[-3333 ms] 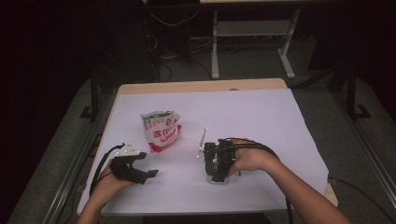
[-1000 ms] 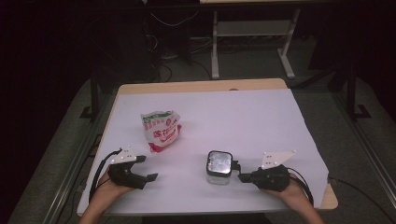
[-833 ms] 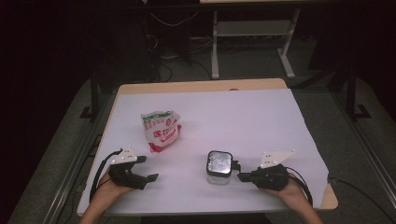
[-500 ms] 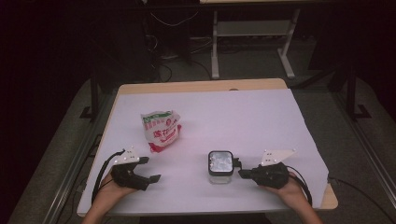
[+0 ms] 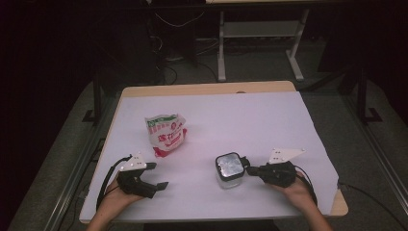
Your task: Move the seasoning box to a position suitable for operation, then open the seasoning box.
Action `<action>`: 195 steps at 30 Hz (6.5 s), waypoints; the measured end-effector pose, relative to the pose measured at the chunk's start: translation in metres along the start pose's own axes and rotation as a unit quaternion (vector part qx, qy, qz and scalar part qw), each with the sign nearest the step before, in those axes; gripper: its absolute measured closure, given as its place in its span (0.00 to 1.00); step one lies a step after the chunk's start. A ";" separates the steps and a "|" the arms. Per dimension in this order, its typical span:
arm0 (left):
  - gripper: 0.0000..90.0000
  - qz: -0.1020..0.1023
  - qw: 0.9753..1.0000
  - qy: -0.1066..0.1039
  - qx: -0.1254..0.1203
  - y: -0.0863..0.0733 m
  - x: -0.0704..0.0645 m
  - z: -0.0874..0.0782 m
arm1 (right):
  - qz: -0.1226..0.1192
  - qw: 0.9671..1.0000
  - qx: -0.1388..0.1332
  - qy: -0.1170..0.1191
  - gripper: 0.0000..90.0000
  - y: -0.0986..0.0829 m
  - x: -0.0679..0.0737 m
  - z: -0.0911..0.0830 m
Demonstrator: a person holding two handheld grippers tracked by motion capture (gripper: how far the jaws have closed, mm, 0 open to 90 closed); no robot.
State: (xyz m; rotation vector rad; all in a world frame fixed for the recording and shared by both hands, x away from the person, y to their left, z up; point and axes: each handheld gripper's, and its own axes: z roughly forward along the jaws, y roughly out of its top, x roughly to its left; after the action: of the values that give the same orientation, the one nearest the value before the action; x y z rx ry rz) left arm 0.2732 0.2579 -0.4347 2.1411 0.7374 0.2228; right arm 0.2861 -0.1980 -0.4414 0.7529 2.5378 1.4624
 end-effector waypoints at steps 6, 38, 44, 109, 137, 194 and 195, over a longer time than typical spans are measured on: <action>0.14 -0.005 1.000 -0.010 0.003 0.001 -0.002 0.000 | -0.004 1.000 -0.007 -0.010 1.00 0.003 -0.005 0.002; 0.14 0.001 1.000 -0.012 0.014 0.005 -0.010 0.004 | 0.058 0.993 -0.016 -0.105 0.17 -0.023 -0.020 -0.032; 0.14 0.002 1.000 -0.018 0.005 0.011 -0.017 0.006 | 0.063 0.992 -0.019 -0.108 0.16 -0.024 -0.022 -0.031; 0.13 0.101 0.988 -0.117 -0.012 0.099 -0.079 0.093 | 0.071 0.991 -0.046 -0.106 0.15 -0.031 -0.031 -0.031; 0.19 0.103 0.988 -0.116 -0.021 0.103 -0.083 0.107 | 0.071 0.991 -0.034 -0.105 0.15 -0.030 -0.030 -0.029; 0.24 0.090 0.987 -0.119 -0.063 0.118 -0.087 0.090 | 0.068 0.992 -0.030 -0.105 0.16 -0.029 -0.030 -0.028; 0.25 0.088 0.987 -0.120 -0.067 0.119 -0.087 0.090 | 0.067 0.992 -0.030 -0.106 0.16 -0.029 -0.030 -0.028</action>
State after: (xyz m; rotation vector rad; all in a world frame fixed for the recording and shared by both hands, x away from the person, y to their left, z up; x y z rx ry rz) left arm 0.2892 0.0919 -0.3919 2.0591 0.3848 0.1013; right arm 0.2923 -0.2460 -0.4556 1.0281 2.3155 1.4064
